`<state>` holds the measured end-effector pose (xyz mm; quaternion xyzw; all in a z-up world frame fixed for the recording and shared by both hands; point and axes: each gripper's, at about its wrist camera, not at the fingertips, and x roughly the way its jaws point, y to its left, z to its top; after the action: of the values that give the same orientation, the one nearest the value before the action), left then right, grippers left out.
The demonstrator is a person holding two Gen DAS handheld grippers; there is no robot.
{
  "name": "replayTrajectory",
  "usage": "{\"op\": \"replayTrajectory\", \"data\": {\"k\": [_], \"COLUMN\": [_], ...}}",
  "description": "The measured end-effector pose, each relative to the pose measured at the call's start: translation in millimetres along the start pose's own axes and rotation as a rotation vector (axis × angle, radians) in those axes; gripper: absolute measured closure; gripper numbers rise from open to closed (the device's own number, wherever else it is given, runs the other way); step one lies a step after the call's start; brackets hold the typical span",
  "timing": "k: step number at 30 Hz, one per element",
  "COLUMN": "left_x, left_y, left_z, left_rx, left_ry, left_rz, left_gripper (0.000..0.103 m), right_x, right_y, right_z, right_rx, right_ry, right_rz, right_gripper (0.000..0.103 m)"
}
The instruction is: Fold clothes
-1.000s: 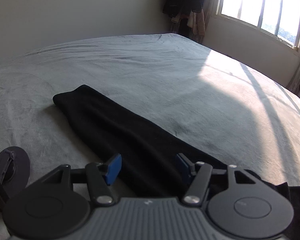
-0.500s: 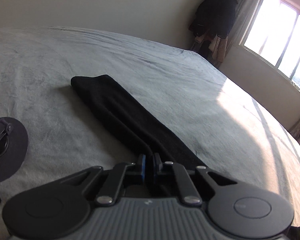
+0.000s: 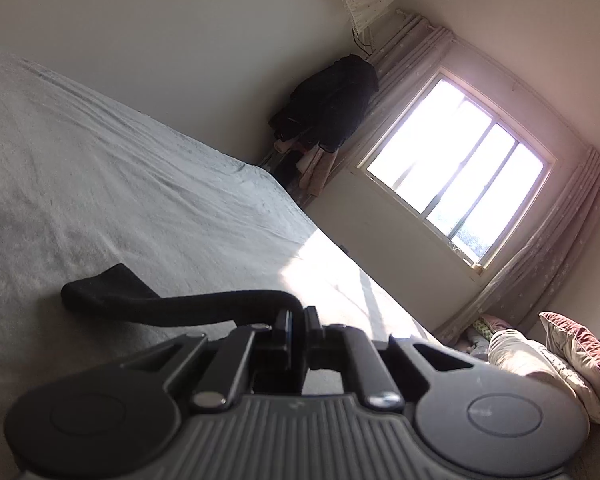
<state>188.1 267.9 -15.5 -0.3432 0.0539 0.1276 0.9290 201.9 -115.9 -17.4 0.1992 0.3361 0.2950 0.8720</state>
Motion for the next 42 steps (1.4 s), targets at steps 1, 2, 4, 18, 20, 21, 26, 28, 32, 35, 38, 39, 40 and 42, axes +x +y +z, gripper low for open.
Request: {"op": "replayTrajectory", "data": {"k": [1, 2, 4, 18, 20, 21, 26, 28, 32, 35, 38, 39, 40, 42], "left_x": [-0.8, -1.5, -3.5, 11.5, 14.0, 15.3, 20.8, 22.5, 25.8, 27.0, 27.6, 29.4, 29.3, 28.1], "left_y": [-4.2, -8.4, -12.3, -42.3, -51.3, -55.7, -83.0, -93.9, -114.9, -128.2, -136.5, -137.7, -138.6, -139.5], "left_z": [-0.3, -0.5, -0.3, -20.6, -28.7, -32.7, -60.8, -74.6, -107.8, -132.5, -159.2, -165.8, -173.5, -182.7], "left_rx": [0.003, 0.005, 0.005, -0.027, 0.001, 0.015, 0.112, 0.152, 0.238, 0.343, 0.472, 0.503, 0.55, 0.621], "left_ry": [0.0, 0.001, 0.004, 0.157, 0.192, 0.21, 0.313, 0.366, 0.506, 0.607, 0.747, 0.787, 0.827, 0.866], "left_rz": [-0.032, -0.064, -0.126, -0.508, -0.538, -0.553, -0.646, -0.672, -0.749, -0.762, -0.74, -0.729, -0.708, -0.691], "left_gripper": [0.097, 0.097, 0.097, 0.097, 0.097, 0.097, 0.097, 0.097, 0.097, 0.097, 0.096, 0.096, 0.096, 0.094], "right_x": [7.2, 13.8, 26.9, 68.4, 46.6, 34.0, -33.9, -53.2, -81.3, -83.5, -81.5, -80.2, -78.8, -77.7], "right_y": [4.7, 8.3, 13.9, 9.9, -4.9, -11.5, -51.4, -64.5, -81.8, -83.8, -85.6, -85.9, -86.2, -85.4], "right_z": [0.6, 0.7, -0.2, -6.6, 0.2, 3.2, 12.8, 13.5, 11.1, 12.8, 11.8, 11.2, 10.6, 10.0], "right_rx": [0.005, 0.01, 0.025, 0.111, 0.163, 0.174, 0.219, 0.241, 0.249, 0.228, 0.193, 0.181, 0.17, 0.162], "right_ry": [0.015, 0.028, 0.054, 0.2, 0.169, 0.144, 0.003, -0.042, -0.123, -0.146, -0.15, -0.151, -0.152, -0.152], "right_rz": [0.013, 0.026, 0.049, 0.055, 0.068, 0.06, -0.009, -0.023, -0.049, -0.05, -0.05, -0.048, -0.046, -0.035], "right_gripper": [0.072, 0.073, 0.076, 0.079, 0.069, 0.061, 0.043, 0.043, 0.042, 0.042, 0.042, 0.042, 0.042, 0.042]}}
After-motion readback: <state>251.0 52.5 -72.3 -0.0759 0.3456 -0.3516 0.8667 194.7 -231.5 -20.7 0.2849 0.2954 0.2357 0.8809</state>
